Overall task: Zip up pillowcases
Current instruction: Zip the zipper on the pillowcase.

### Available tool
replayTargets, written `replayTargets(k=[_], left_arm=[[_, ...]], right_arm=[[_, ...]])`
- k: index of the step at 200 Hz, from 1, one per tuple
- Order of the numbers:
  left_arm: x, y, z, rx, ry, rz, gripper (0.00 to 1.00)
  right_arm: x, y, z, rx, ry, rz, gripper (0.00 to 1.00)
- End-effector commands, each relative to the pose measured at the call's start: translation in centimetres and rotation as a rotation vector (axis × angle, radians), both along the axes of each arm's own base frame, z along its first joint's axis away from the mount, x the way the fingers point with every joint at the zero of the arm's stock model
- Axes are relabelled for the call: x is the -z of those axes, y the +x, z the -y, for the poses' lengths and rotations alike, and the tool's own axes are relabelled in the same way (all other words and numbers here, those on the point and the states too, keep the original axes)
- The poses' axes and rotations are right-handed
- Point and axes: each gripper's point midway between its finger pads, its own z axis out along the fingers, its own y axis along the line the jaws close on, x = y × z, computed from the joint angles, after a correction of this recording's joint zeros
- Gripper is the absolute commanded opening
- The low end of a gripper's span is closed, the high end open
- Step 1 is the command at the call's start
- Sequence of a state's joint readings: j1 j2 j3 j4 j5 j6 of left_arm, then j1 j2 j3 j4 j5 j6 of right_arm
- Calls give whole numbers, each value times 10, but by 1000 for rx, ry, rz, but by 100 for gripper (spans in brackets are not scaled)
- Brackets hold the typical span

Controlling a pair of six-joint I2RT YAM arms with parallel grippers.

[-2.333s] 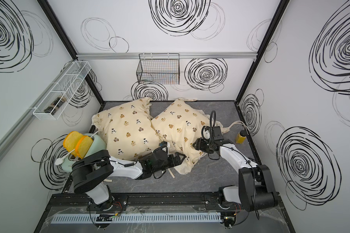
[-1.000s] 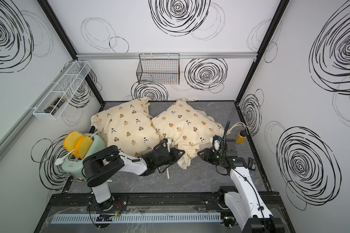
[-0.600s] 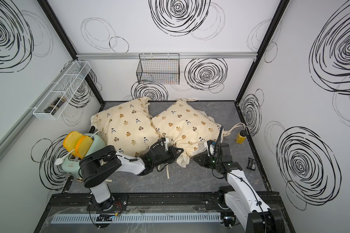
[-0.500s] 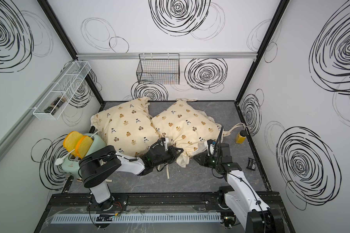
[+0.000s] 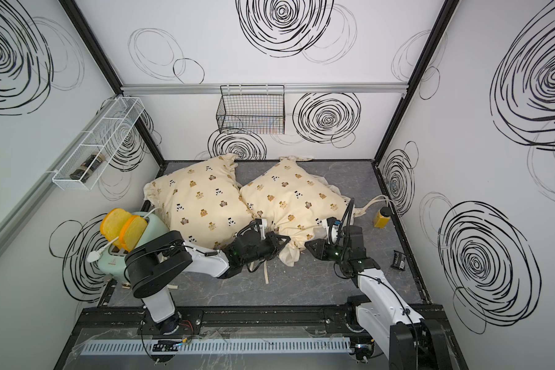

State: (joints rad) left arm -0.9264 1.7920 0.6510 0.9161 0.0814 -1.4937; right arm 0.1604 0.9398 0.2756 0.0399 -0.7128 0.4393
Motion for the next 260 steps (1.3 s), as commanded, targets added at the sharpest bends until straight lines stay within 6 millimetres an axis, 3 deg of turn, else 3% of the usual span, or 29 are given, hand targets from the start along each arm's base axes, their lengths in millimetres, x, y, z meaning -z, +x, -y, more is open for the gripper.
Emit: replayTargets(k=[1, 88, 138, 173, 222, 260], left_arm=[[-22, 10, -5, -40, -67, 39, 5], [-24, 10, -3, -38, -71, 43, 5], [-24, 10, -3, -39, -75, 44, 5], [-24, 10, -3, -39, -76, 43, 5], [-16, 14, -9, -57, -60, 34, 5], [-8, 16, -14, -72, -73, 16, 5]], right_arm=[[-3, 3, -4, -24, 4, 18, 37], [-4, 2, -14, -54, 72, 1, 35], [7, -1, -16, -65, 66, -42, 34], [6, 0, -18, -65, 63, -46, 24], [6, -4, -15, -54, 59, -56, 19], [11, -7, -13, -43, 43, -90, 5]])
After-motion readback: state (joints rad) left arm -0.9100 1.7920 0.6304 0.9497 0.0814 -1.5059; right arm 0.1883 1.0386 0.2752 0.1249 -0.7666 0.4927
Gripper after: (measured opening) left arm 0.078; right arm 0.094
